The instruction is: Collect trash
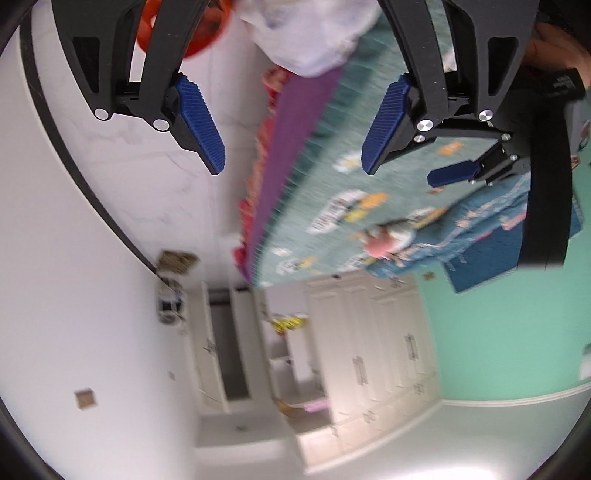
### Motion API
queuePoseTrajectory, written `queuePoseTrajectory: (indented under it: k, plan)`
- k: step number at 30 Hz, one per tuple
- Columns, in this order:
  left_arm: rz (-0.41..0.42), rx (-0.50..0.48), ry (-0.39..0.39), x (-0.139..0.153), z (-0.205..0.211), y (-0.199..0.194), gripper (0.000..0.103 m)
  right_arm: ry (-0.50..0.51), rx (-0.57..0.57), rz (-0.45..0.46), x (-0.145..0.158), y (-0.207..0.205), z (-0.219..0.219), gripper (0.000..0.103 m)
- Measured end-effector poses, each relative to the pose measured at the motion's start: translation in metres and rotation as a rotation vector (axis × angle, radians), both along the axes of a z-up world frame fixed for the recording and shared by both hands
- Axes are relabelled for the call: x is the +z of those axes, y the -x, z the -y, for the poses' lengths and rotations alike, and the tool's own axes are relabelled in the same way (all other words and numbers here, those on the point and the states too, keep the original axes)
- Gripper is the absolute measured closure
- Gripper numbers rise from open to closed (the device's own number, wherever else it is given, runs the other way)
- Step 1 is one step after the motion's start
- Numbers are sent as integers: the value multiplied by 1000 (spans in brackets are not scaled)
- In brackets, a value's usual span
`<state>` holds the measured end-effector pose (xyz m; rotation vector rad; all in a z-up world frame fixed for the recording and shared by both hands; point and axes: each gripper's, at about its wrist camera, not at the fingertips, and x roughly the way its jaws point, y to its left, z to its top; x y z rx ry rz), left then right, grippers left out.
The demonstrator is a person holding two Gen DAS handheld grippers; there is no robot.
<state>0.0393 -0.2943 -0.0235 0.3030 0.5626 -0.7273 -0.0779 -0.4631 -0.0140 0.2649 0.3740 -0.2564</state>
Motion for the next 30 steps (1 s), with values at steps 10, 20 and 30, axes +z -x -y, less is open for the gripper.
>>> queuePoseTrajectory:
  k: [10, 20, 30]
  plan:
    - [136, 356, 70, 46, -113, 1, 6, 56, 306, 102, 43, -51, -110, 16]
    - [150, 587, 92, 66, -203, 2, 6, 65, 472, 182, 75, -71, -195, 5]
    - [174, 673, 174, 72, -248, 14, 6, 102, 520, 193, 85, -68, -240, 5]
